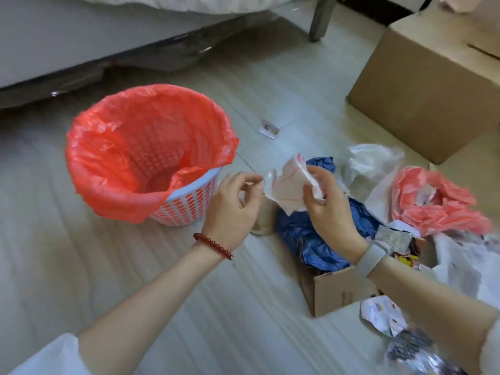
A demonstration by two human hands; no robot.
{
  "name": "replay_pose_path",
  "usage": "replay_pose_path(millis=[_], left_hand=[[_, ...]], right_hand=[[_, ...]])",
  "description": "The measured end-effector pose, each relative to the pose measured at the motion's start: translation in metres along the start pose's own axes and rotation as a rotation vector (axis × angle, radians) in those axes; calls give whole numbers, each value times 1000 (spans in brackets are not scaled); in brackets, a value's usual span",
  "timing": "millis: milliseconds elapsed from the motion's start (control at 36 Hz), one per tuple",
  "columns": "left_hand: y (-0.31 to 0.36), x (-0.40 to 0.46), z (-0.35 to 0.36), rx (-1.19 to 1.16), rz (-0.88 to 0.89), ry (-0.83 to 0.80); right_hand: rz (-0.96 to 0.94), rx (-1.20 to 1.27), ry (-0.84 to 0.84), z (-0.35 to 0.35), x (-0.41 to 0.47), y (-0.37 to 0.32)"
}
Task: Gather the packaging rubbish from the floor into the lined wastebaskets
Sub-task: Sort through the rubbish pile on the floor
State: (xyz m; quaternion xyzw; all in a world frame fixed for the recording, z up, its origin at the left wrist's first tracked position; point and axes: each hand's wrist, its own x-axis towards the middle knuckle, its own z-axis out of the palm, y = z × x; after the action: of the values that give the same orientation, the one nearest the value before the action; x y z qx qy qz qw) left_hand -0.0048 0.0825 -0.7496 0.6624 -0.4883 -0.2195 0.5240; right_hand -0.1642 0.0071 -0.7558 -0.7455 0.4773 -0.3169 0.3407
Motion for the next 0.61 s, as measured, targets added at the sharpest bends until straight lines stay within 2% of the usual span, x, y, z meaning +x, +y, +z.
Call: replay_pose_path(millis=[56,83,139,194,250,306,361,417,472,611], left_hand=[[-4,19,-32,197,212,191],[-7,27,-49,281,247,268],[-14,37,-79,464,188,357],[-24,37,-99,699,10,313],[-34,28,-110,907,-179,149],[-46,16,-114,1019,-171,49],[-56,7,-116,1020,-38,44],[-64,3,-119,996,82,80],[-70,3,-122,973,156,114],[-78,6,-128,934,270,156]], right_hand=[[-101,50,70,9,27,-24],[-164,78,96,17,40,-37],[-327,66,154,36,62,-65],[-484,37,160,57,77,-90],[-570,22,77,80,88,-112],[-607,-68,-36,103,93,-124],[-598,-313,-188,126,100,-123],[-496,-607,-408,141,103,-117],[-415,-746,-556,146,103,-113],[-464,-703,-523,131,93,-104]])
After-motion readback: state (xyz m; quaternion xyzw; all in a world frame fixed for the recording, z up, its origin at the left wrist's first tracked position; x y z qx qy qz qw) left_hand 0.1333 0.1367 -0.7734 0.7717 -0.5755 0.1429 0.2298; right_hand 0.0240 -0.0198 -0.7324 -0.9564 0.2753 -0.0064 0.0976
